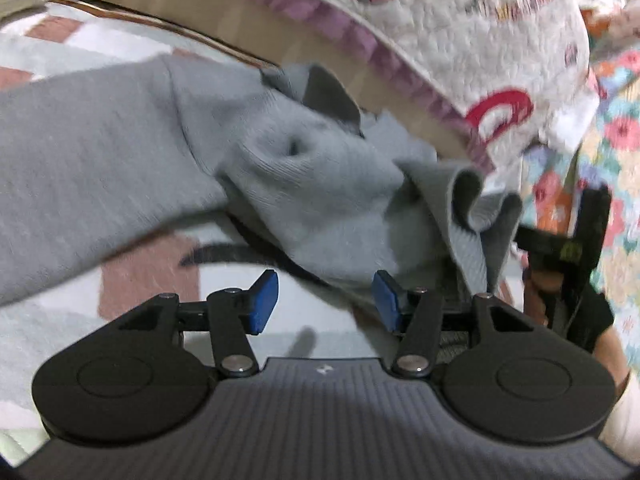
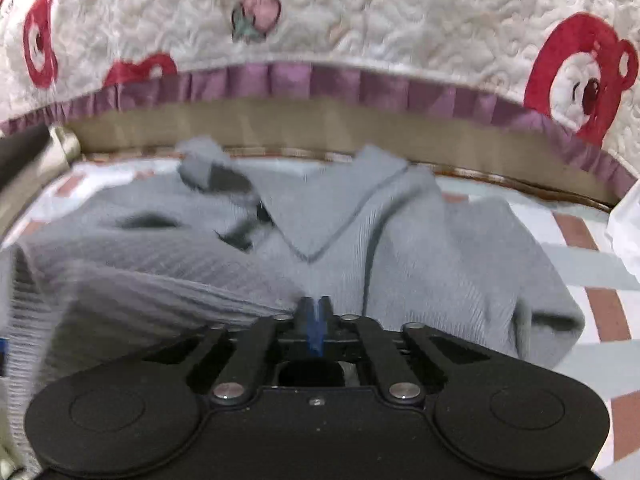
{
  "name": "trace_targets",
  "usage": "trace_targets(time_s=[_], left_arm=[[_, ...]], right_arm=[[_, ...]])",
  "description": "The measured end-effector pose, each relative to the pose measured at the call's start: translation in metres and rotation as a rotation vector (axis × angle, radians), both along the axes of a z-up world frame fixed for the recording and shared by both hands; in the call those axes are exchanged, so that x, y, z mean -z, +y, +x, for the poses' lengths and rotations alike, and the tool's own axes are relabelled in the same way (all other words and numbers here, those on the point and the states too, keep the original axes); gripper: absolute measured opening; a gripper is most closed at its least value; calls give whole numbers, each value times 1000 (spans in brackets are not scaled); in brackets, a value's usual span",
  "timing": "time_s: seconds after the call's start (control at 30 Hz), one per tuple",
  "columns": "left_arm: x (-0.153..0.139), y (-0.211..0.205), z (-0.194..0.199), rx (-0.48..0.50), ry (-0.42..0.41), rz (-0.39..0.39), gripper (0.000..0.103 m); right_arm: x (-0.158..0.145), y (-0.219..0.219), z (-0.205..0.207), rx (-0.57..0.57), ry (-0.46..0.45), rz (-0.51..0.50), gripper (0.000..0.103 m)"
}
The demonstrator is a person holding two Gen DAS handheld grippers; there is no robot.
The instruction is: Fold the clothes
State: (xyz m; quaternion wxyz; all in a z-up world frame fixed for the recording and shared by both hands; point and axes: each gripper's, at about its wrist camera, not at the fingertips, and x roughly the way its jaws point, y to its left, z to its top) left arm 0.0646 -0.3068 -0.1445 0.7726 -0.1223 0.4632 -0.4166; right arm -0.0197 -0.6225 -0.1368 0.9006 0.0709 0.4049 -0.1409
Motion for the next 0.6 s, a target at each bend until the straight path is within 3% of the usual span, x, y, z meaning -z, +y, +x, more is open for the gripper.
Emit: trace_targets(time_s=[0.1, 0.23, 0.27, 0.37, 0.43, 0.5, 0.53, 0.6], left_arm=[[2, -19, -2, 50, 3, -34, 53], [2, -41, -1, 97, -5, -77, 53], [2, -45, 0, 102, 0, -99, 52], [3, -51, 7, 94, 46, -129, 52], [0, -57, 10, 93, 46, -132, 52], [-5, -62, 12, 97, 24, -127, 52], [-7, -63, 13, 98, 13, -122, 52], [-9, -66, 16, 106, 4, -118, 53]], right_arm=[[8, 0, 0, 3, 45, -20, 0], [3, -8, -5, 30, -15, 91, 3], [1, -9, -11, 37, -43, 128, 10], [-9, -14, -25, 52, -137, 229, 11], [-19, -12, -33, 47, -209, 313, 20], [-32, -5, -46, 17, -290, 440, 37], [-36, 2, -53, -2, -308, 484, 38], [-46, 19, -64, -29, -314, 512, 54]])
